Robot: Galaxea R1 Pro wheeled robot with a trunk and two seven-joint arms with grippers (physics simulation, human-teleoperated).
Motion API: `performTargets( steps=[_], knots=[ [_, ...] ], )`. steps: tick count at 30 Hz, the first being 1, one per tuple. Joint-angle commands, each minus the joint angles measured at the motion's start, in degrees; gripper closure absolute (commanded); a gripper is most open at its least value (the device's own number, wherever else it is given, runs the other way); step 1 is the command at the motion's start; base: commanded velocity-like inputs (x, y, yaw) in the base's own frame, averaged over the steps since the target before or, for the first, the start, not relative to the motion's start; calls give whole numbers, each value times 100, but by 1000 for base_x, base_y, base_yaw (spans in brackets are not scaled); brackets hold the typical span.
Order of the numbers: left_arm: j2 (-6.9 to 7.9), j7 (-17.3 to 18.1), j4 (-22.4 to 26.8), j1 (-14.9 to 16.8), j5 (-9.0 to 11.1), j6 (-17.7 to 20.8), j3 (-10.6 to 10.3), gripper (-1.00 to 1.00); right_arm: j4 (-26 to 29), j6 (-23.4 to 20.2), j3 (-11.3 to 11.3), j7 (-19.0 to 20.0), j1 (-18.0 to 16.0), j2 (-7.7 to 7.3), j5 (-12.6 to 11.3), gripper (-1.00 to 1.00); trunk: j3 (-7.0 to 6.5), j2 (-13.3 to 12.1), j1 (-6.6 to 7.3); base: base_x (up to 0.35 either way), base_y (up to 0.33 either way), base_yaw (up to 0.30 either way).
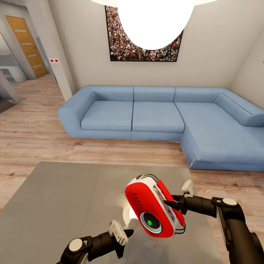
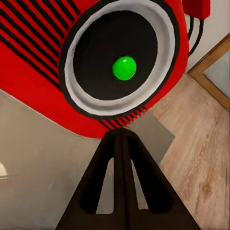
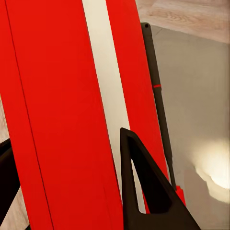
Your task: Turn on the radio receiver that's on the table in the living room.
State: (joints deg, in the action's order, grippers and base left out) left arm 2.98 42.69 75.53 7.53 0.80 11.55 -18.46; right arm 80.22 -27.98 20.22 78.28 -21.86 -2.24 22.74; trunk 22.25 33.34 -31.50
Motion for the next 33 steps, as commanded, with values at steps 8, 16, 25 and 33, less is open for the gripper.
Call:
performTargets(
  steps=[8,16,25,33],
  knots=[
    [242,3,0,-76,180,92,0,-100,3,-5,13,-83,-2,-22,-7,100,0,0,0,0,0,0],
    [800,4,36,-88,865,224,0,-100,2,-5,26,-233,-2,-59,1,100,0,0,0,0,0,0],
    [1135,-4,105,-93,1097,883,90,-100,2,-5,11,-926,-2,-58,179,100,0,0,0,0,0,0],
    [1150,-25,-80,-93,1086,1392,432,-100,23,-118,6,-1193,-2,-29,833,100,0,0,0,0,0,0]
  ],
)
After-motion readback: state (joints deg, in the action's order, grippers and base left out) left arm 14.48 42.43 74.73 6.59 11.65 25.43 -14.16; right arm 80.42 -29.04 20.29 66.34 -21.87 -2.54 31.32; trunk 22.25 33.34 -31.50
